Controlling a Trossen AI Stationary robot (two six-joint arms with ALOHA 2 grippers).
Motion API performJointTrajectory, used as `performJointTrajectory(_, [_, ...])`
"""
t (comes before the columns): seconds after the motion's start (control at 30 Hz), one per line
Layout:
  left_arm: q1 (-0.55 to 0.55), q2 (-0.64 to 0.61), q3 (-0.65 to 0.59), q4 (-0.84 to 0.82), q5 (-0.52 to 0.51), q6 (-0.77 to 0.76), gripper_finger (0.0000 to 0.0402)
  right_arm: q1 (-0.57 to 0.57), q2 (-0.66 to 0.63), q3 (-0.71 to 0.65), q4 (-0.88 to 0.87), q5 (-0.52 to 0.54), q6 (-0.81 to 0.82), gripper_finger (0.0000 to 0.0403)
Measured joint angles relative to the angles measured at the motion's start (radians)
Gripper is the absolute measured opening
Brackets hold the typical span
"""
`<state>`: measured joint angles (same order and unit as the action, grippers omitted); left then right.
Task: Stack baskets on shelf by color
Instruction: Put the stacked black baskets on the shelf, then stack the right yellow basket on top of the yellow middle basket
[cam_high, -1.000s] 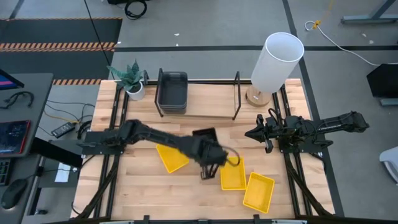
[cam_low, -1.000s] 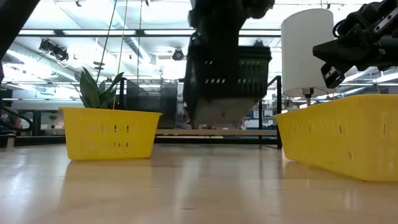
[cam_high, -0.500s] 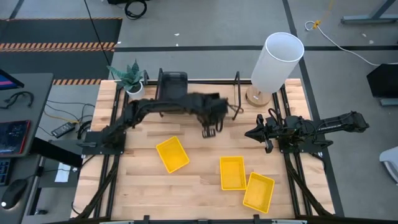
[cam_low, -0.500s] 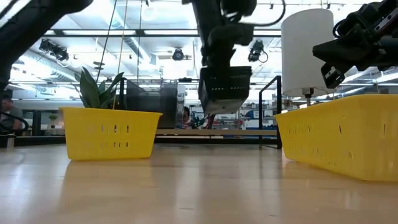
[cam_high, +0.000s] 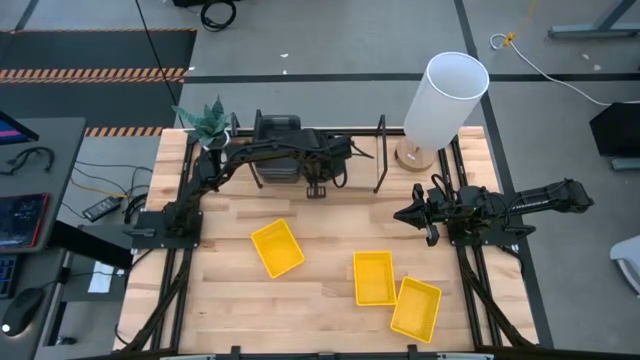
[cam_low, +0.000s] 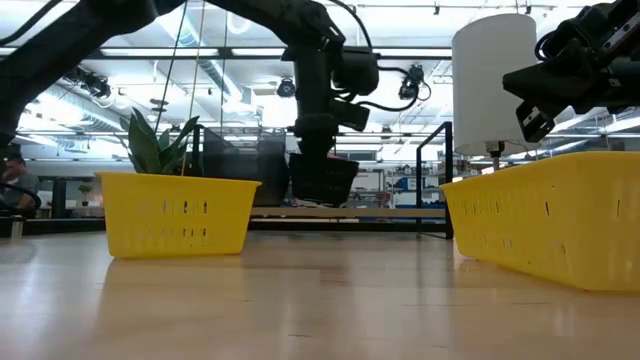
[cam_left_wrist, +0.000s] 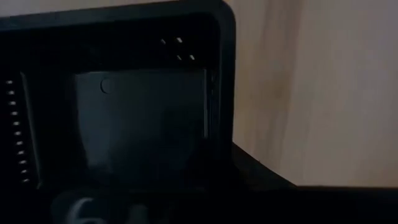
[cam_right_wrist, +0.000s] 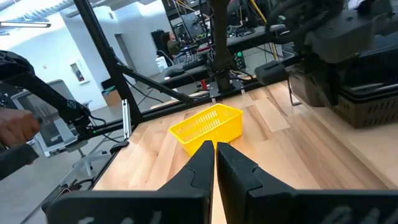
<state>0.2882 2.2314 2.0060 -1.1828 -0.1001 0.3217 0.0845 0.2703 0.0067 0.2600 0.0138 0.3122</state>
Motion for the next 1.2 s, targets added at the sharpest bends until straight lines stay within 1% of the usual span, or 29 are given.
performJointTrajectory(0.1, [-0.008,0.000,0.000,-0.004,0.005,0.022,0.0016,0.000,0.000,0.000,0.000,0.000,0.000,0.0025])
performJointTrajectory(0.13, [-0.011,0.000,0.000,-0.012,0.008,0.024,0.0022,0.000,0.000,0.000,0.000,0.000,0.000,0.0025])
performJointTrajectory(0.27, [-0.020,0.000,-0.002,-0.047,0.018,0.016,0.0071,0.000,0.000,0.000,0.000,0.000,0.000,0.0025])
performJointTrajectory(0.47, [-0.023,-0.002,-0.002,-0.047,0.019,-0.059,0.0139,0.000,0.000,0.000,0.000,0.000,0.000,0.0025])
performJointTrajectory(0.57, [-0.023,-0.015,-0.002,-0.045,0.039,-0.076,0.0163,0.000,0.000,0.000,0.000,0.000,0.000,0.0025])
performJointTrajectory(0.67, [-0.024,-0.042,-0.002,-0.043,0.042,-0.081,0.0177,0.000,0.000,0.000,0.000,0.000,0.000,0.0025])
performJointTrajectory(0.77, [-0.024,-0.070,-0.002,-0.039,0.045,-0.110,0.0178,0.000,0.000,0.000,0.000,0.000,0.000,0.0025])
performJointTrajectory(0.83, [-0.025,-0.087,-0.002,-0.041,0.066,-0.154,0.0174,0.000,0.000,0.000,0.000,0.000,0.000,0.0025])
performJointTrajectory(0.97, [-0.042,-0.137,-0.002,-0.028,0.150,-0.243,0.0161,0.000,0.000,0.000,0.000,0.000,0.000,0.0025])
performJointTrajectory(1.07, [-0.081,-0.175,-0.001,0.029,0.160,-0.288,0.0148,0.000,0.000,0.000,0.000,0.000,0.000,0.0025])
performJointTrajectory(1.2, [-0.151,-0.228,0.000,0.197,0.181,-0.310,0.0128,0.000,0.000,0.000,0.000,0.000,0.000,0.0025])
